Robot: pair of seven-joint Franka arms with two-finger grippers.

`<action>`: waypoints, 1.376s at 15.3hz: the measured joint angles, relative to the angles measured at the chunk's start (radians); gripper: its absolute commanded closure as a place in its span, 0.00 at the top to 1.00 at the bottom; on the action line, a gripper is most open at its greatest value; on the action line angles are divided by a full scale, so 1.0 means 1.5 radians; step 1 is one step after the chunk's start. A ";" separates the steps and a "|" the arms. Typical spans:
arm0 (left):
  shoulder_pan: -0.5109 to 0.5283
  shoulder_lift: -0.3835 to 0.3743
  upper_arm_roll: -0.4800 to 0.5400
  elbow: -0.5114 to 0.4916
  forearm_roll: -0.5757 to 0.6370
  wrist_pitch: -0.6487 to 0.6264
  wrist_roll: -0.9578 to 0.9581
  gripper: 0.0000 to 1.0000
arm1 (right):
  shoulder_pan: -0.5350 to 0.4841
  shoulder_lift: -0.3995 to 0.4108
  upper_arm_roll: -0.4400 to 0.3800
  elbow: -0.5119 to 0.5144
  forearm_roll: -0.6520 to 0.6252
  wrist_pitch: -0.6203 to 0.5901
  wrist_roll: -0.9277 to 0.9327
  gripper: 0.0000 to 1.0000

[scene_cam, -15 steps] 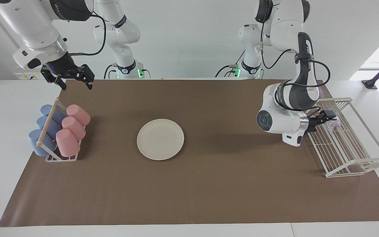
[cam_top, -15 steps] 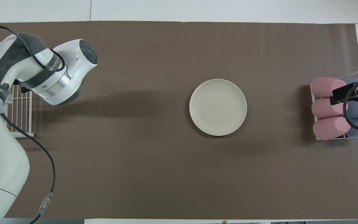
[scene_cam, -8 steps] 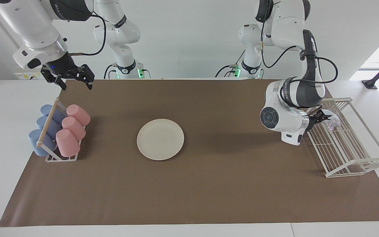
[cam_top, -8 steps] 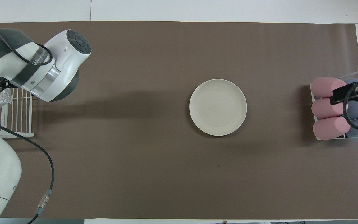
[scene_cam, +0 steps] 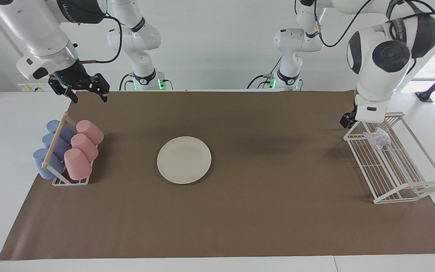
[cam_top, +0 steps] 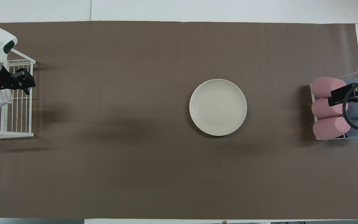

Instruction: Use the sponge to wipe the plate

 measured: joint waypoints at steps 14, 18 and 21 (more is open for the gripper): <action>0.028 -0.141 0.017 -0.092 -0.211 0.000 0.161 1.00 | 0.000 0.000 0.000 0.000 0.001 0.000 0.000 1.00; 0.023 -0.126 0.019 -0.055 -0.187 -0.037 0.162 1.00 | 0.000 0.000 0.000 0.000 0.001 0.000 0.000 1.00; 0.023 -0.116 0.019 -0.042 -0.185 -0.038 0.162 1.00 | 0.001 0.000 0.000 0.000 0.001 0.000 0.000 1.00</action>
